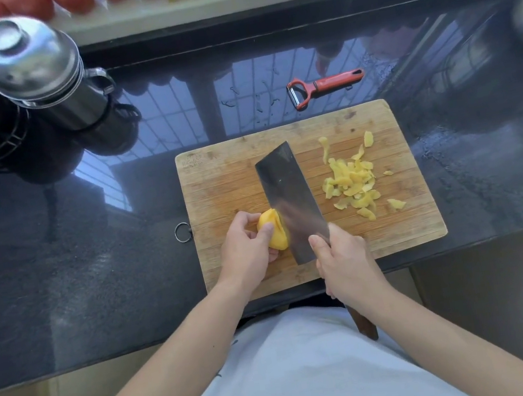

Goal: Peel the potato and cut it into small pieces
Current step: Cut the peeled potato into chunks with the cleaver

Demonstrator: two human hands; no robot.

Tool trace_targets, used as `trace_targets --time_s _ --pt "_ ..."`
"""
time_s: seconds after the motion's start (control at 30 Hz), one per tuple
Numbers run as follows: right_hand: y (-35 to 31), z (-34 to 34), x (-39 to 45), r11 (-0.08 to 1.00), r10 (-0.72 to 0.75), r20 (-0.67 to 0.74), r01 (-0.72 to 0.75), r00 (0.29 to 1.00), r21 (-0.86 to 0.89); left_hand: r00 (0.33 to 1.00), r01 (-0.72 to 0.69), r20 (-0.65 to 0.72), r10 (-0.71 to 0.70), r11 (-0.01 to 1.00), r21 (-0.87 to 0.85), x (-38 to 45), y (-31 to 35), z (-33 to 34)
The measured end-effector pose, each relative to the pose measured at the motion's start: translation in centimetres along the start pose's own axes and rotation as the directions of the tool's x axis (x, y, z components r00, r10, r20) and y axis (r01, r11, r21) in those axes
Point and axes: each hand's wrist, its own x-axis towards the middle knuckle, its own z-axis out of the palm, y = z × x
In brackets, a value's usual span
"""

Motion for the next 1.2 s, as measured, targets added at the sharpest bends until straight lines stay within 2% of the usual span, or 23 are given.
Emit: trace_targets --time_s 0.3,0.47,0.57,0.67,0.83,1.0,1.2 --pt "-0.6 -0.2 0.3 0.999 -0.031 0.008 0.032 0.999 -0.028 1.0 0.001 -0.02 -0.001 1.0 0.003 -0.4 0.2 0.3" --pt "-1.6 -1.9 -1.0 0.985 -0.158 -0.101 0.149 0.982 -0.092 0.998 0.059 -0.035 -0.061 0.997 -0.053 -0.2 0.4 0.3" --pt "-2.1 -1.8 -1.3 0.93 -0.306 -0.104 0.274 0.946 -0.246 0.995 0.093 -0.028 -0.098 0.986 -0.139 -0.3 0.4 0.3" --pt "-1.6 -0.2 -1.9 0.783 -0.47 -0.039 0.396 0.882 -0.479 0.989 0.14 -0.024 -0.149 0.965 -0.223 -0.4 0.3 0.7" --pt "-1.6 0.6 -2.3 0.615 -0.531 -0.023 0.367 0.847 -0.698 0.984 0.158 -0.034 -0.174 0.947 -0.278 -0.2 0.1 1.2" --pt "-1.6 1.0 -2.6 0.599 -0.548 -0.017 0.379 0.836 -0.705 0.986 0.152 -0.022 -0.165 0.946 -0.287 -0.3 0.0 1.2" --pt "-1.5 1.3 -2.6 0.597 -0.513 -0.029 0.333 0.858 -0.73 0.985 0.152 -0.031 -0.168 0.945 -0.29 -0.5 0.3 1.5"
